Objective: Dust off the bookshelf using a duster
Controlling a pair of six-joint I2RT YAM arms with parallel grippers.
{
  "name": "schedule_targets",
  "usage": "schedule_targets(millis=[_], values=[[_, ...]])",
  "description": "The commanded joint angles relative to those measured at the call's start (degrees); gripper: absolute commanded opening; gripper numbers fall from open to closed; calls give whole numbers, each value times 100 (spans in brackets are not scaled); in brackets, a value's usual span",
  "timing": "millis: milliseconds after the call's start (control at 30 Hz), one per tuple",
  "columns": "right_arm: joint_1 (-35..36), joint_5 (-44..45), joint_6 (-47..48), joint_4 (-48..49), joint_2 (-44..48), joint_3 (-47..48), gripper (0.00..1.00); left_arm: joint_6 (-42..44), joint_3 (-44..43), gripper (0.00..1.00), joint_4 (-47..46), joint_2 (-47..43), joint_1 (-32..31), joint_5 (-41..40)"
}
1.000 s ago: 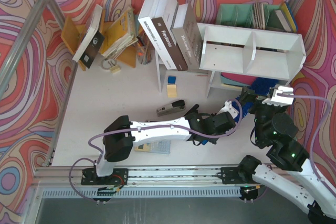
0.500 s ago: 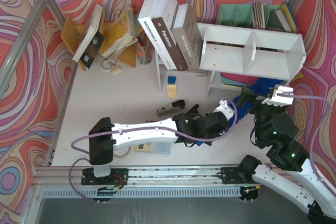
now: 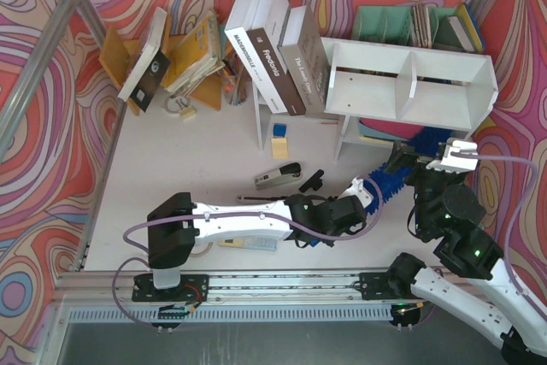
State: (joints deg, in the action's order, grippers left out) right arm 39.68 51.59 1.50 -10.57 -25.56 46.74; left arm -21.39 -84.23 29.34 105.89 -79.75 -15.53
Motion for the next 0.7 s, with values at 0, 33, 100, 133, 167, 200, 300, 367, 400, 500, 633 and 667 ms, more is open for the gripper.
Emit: schedule_targets(millis=[0, 33, 100, 133, 167, 200, 300, 367, 400, 500, 633, 667], values=[[-13, 26, -31, 72, 53, -24, 99, 144, -78, 0, -173, -402, -106, -228], [-13, 24, -25, 74, 52, -24, 99, 178, -111, 0, -200, -448, -132, -242], [-13, 26, -27, 72, 43, -24, 99, 255, -166, 0, -262, -544, -216, -252], [-13, 26, -31, 72, 43, -19, 99, 284, -184, 0, -303, -565, -243, -253], [-13, 24, -27, 72, 44, -23, 99, 304, -203, 0, -328, -587, -263, -245], [-13, 24, -30, 72, 42, -24, 99, 317, -201, 0, -349, -594, -269, -243], [-14, 26, -35, 64, 49, -23, 99, 332, -170, 0, -367, -586, -270, -275], [-13, 26, -37, 64, 51, -24, 99, 337, -156, 0, -317, -524, -270, -299], [-13, 26, -36, 64, 51, -25, 99, 337, -149, 0, -281, -466, -272, -294], [-13, 19, -39, 72, 48, -24, 99, 309, -65, 0, -210, -334, -270, -246], [-13, 20, -28, 64, 45, -20, 99, 188, 24, 0, -18, -218, -270, -282], [-13, 19, -25, 70, 45, -28, 99, 155, 68, 0, 3, -203, -270, -279]])
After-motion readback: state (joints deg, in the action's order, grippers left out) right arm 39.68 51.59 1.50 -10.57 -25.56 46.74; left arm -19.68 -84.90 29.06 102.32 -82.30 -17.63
